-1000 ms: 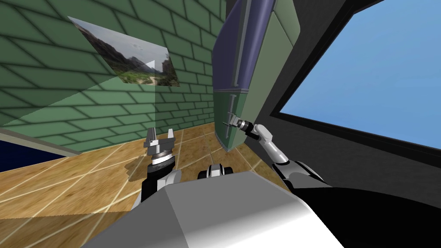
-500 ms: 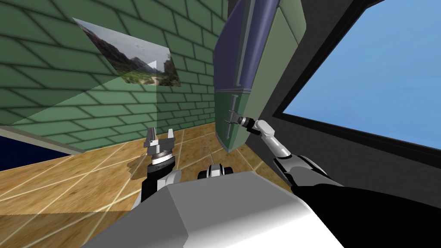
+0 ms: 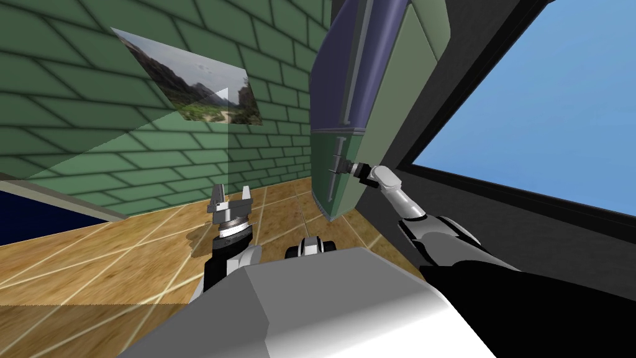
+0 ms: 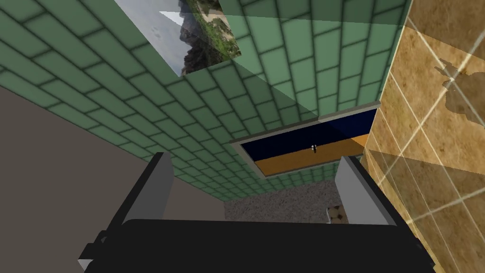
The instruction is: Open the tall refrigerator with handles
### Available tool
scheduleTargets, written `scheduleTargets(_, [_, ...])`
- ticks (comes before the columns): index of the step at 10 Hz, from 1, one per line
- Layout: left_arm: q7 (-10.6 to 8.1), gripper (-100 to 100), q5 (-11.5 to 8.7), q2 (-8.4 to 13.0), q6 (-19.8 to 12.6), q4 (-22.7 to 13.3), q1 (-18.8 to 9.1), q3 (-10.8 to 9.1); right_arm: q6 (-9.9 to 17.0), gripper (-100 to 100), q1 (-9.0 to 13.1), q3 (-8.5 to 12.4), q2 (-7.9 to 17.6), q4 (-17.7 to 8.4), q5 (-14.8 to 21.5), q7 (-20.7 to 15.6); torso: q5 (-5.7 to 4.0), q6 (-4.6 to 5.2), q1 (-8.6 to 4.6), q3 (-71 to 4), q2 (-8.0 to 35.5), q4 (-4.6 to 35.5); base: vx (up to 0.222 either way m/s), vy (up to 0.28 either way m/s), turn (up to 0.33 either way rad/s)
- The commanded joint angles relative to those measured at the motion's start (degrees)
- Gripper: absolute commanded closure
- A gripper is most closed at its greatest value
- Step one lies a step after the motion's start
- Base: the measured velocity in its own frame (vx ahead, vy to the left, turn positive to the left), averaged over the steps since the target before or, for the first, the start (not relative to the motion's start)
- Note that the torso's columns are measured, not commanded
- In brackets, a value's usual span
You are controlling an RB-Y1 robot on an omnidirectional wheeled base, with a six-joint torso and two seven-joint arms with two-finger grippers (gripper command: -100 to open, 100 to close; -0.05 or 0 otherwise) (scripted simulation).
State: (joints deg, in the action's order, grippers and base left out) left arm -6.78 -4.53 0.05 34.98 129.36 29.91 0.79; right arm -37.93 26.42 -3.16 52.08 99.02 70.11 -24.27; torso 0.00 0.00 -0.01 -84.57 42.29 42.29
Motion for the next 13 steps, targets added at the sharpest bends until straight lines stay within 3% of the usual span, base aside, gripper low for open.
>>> scheduleTargets(1, [0.00,0,0.00,0.00,0.00,0.00,0.00,0.00,-0.05,-100,3.12,-0.05,2.88,-2.59,4.20,-1.74,-0.01,0.00,0.01,0.01,0.02,0.00,0.028,0.012,0.045])
scheduleTargets(2, [0.00,0,0.00,0.00,0.00,0.00,0.00,0.00,-0.11,-100,5.03,-0.03,4.73,-4.18,5.89,-2.83,0.00,-0.01,0.02,-0.01,-0.01,-0.01,0.043,0.020,0.056])
scheduleTargets(3, [0.00,0,0.00,0.00,0.00,0.00,0.00,0.00,-0.11,-100,5.03,-0.03,4.73,-4.18,6.88,-2.83,0.01,0.00,0.04,-0.03,-0.05,-0.02,0.033,0.009,0.011])
scheduleTargets(5, [0.00,0,0.00,0.00,0.00,0.00,0.00,0.00,-0.24,-100,8.48,-0.01,8.17,-7.03,10.83,-4.82,-0.01,0.00,-0.02,0.01,0.01,0.00,0.038,0.005,0.039])
scheduleTargets(6, [0.00,0,0.00,0.00,0.00,0.00,0.00,0.00,-0.24,-100,8.54,-0.01,8.17,-7.03,11.47,-4.82,0.00,0.00,0.00,-0.01,-0.01,-0.01,0.032,0.007,0.017])
scheduleTargets(8, [0.00,0,0.00,0.00,0.00,0.00,0.00,0.00,-0.39,-100,11.55,0.00,11.18,-9.36,14.98,-6.54,0.00,0.00,0.01,0.02,0.03,0.00,0.025,0.010,0.032])
scheduleTargets(9, [0.00,0,0.00,0.00,0.00,0.00,0.00,0.00,-0.39,-100,11.55,0.00,11.18,-9.36,15.44,-6.54,0.01,0.00,0.02,0.02,0.02,0.01,0.024,0.005,0.012])
scheduleTargets(12, [0.00,0,0.00,0.00,0.00,0.00,0.00,0.00,-0.62,-100,14.91,0.01,14.71,-11.77,19.92,-8.48,0.03,0.03,-0.14,-0.21,-0.24,0.07,0.016,0.009,0.028])
scheduleTargets(13, [0.00,0,0.00,0.00,0.00,0.00,0.00,0.00,-0.62,-100,14.91,0.01,14.71,-11.77,19.92,-8.48,-0.03,0.01,-0.15,-0.20,-0.28,-0.04,0.028,-0.003,0.006])
